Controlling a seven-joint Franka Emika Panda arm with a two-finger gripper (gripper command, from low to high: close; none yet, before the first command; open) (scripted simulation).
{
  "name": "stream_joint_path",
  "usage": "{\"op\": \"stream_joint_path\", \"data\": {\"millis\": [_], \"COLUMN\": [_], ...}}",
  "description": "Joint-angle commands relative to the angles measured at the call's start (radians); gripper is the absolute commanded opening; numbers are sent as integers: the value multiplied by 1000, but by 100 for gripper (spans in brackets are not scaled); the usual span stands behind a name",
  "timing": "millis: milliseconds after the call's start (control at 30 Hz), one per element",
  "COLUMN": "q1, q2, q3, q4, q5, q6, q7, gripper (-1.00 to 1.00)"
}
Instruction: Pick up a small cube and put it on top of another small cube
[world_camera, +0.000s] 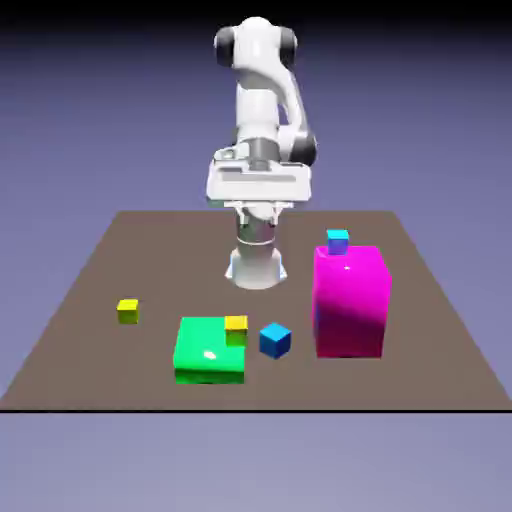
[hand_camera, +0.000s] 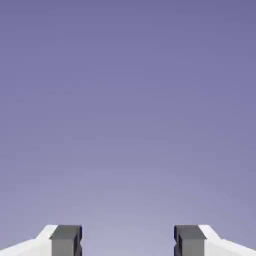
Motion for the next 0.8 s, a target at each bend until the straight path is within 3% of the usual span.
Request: {"op": "stream_joint_path", "data": {"millis": [0, 767], "q1": [-36, -870], "q2": [15, 366], "q3": [13, 313], "q4": [2, 46], "q5": [-6, -144], "q6": [-4, -105], "q7": [17, 413], "gripper": [0, 0]}}
